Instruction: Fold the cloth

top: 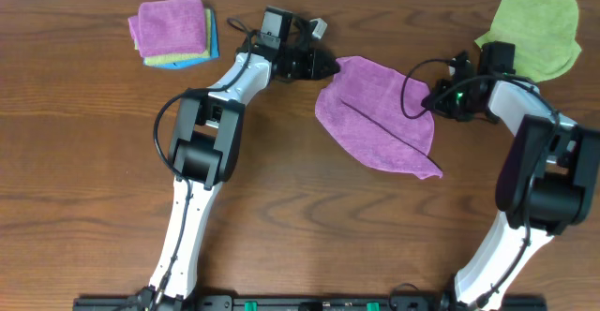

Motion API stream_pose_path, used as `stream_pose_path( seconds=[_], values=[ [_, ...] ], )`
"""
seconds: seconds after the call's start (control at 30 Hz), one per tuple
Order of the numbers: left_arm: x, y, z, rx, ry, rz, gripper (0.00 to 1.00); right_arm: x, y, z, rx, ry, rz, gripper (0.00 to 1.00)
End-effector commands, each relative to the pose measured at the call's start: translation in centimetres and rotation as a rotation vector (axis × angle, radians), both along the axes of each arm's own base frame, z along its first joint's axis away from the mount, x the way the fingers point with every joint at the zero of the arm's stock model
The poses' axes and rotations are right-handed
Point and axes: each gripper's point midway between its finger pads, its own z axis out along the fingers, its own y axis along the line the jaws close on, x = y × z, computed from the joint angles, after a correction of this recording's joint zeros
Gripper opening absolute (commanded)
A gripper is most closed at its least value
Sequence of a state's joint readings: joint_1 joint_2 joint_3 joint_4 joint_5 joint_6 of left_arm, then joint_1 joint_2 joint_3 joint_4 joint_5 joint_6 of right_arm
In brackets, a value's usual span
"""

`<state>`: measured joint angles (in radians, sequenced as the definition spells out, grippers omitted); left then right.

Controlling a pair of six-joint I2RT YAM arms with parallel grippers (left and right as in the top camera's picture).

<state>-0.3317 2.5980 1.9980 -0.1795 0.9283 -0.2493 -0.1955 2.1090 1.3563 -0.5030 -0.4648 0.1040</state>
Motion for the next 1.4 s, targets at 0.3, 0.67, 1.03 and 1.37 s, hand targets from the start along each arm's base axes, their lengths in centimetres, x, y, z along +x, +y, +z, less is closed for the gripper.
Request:
stream_pose_path(
  seconds=[0.3,0.67,1.03,1.37],
  values=[
    [0.5,0.0,-1.5,0.011,0.073,0.067,0.06,-0.2,1.9,-0.3,0.088,0.022,0.012,0.02],
    [1.3,-0.8,0.3,-0.064,0.027,0.059,0.07,1.0,2.3,3.0,0.126,-0.041,0.008,0.02],
    [0.1,-2.0,1.5,-0.137,0.066,-0.005,0.06,0.6,2.3,2.8,0.126,-0.023,0.006,0.02],
    [-0.8,-2.2,2.4,-0.153,0.115,-0.024,0.06,1.7,0.8,6.6,0.026,-0.105,-0.02,0.02]
  ],
)
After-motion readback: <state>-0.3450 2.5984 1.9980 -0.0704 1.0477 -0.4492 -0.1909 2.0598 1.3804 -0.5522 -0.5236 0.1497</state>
